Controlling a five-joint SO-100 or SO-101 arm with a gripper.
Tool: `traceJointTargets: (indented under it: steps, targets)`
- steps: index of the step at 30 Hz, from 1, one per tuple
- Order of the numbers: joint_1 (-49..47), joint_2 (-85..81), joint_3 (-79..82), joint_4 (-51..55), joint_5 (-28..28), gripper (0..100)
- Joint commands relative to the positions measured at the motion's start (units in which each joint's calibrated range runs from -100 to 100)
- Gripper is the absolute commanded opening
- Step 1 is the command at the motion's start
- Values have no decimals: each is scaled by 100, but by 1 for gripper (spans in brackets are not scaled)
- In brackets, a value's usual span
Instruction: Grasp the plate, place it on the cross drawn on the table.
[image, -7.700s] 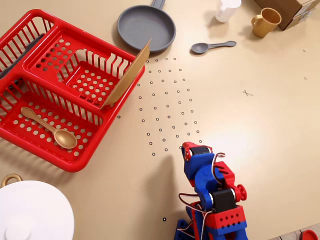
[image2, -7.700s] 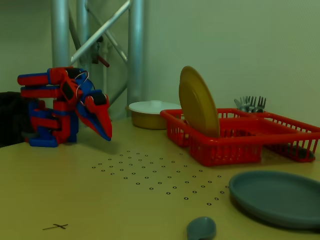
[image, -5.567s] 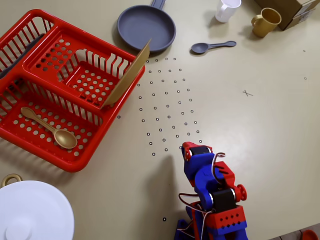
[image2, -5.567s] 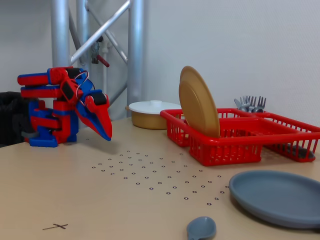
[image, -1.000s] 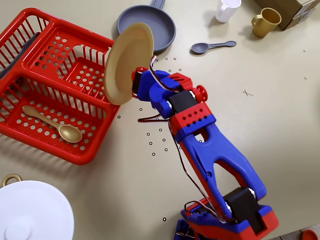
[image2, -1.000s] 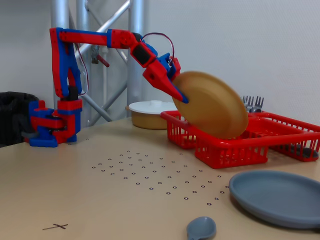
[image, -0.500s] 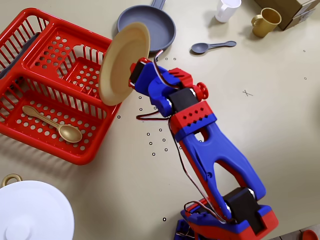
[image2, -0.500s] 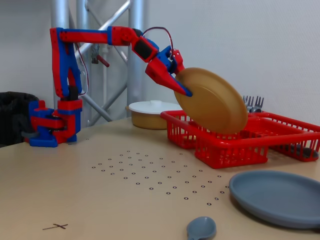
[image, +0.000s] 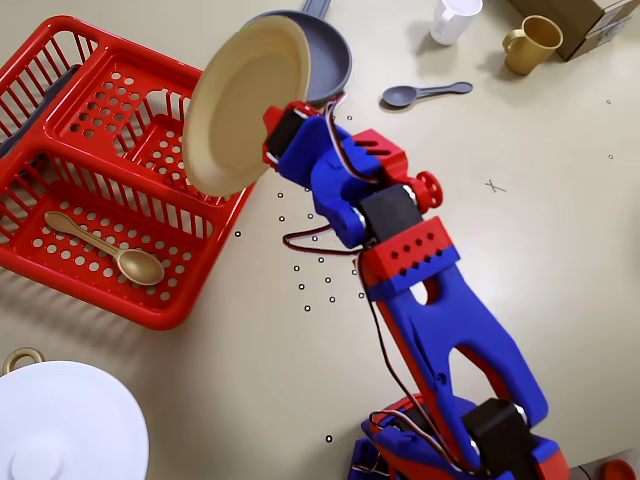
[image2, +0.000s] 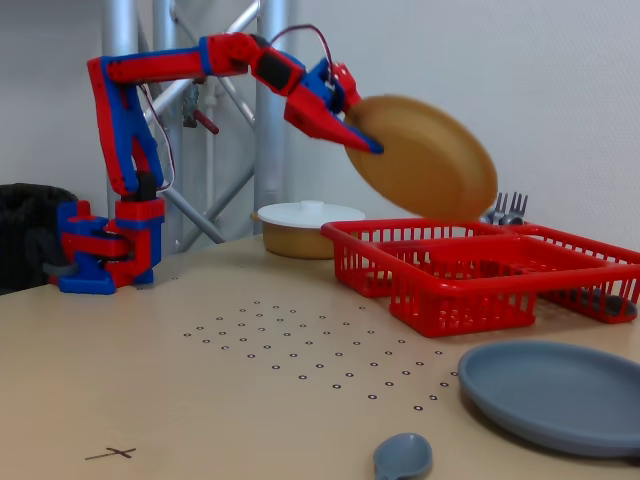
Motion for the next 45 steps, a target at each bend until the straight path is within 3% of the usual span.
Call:
traceJointTargets:
  steps: [1,7,17,25,35,45]
  targets:
    - [150,-673,-722,-11,-5,0]
    - [739,-1096,-967,70,-39,0]
    - [2275,-1577,-1021,1205,-117,0]
    - [3409,-1611,-559,1245,-200,0]
    - [4350,240,-2490,1382,-1055,0]
    - [5010,1550,-3315,1188,-1001,0]
